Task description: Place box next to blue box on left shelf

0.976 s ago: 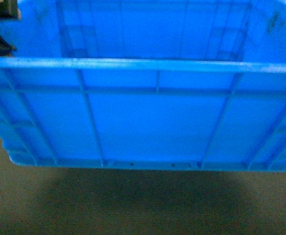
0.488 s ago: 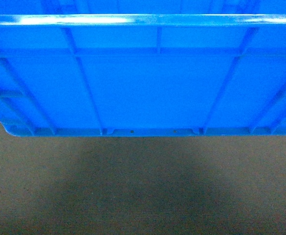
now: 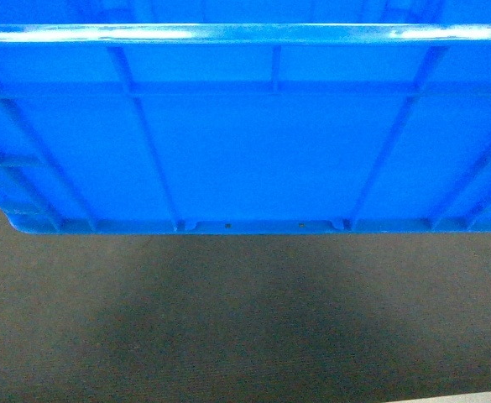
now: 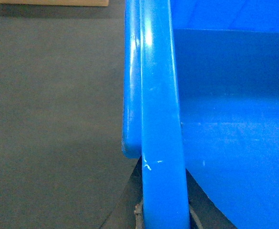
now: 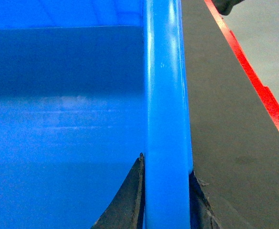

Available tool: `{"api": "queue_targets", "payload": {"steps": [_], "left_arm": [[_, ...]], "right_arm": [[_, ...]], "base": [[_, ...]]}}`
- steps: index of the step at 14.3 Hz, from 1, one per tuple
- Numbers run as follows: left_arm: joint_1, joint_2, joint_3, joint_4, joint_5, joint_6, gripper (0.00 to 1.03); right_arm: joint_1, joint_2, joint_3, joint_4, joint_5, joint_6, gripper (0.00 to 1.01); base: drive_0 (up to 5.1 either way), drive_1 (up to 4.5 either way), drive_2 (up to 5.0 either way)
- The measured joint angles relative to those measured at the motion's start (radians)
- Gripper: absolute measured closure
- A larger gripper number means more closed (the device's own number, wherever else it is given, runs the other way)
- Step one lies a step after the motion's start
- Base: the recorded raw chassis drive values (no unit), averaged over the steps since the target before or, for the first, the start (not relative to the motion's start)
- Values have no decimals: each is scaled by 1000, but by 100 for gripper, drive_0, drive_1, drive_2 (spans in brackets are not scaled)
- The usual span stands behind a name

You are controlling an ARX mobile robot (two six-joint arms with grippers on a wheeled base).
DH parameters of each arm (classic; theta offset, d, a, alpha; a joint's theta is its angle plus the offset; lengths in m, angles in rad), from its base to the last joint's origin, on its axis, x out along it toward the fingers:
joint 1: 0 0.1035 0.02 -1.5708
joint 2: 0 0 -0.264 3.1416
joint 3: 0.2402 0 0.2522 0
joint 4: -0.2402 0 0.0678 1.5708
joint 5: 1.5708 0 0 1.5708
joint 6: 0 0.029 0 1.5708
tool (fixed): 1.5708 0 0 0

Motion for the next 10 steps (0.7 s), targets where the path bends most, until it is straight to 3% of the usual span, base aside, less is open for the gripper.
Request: {"api": "queue_targets", "payload": {"steps": [10], "left_arm": [[0, 0, 0, 0, 0, 0, 97]], "right_arm": [[-1, 0, 0, 1, 0, 0, 83]], "base": [[-172, -172, -172]]}}
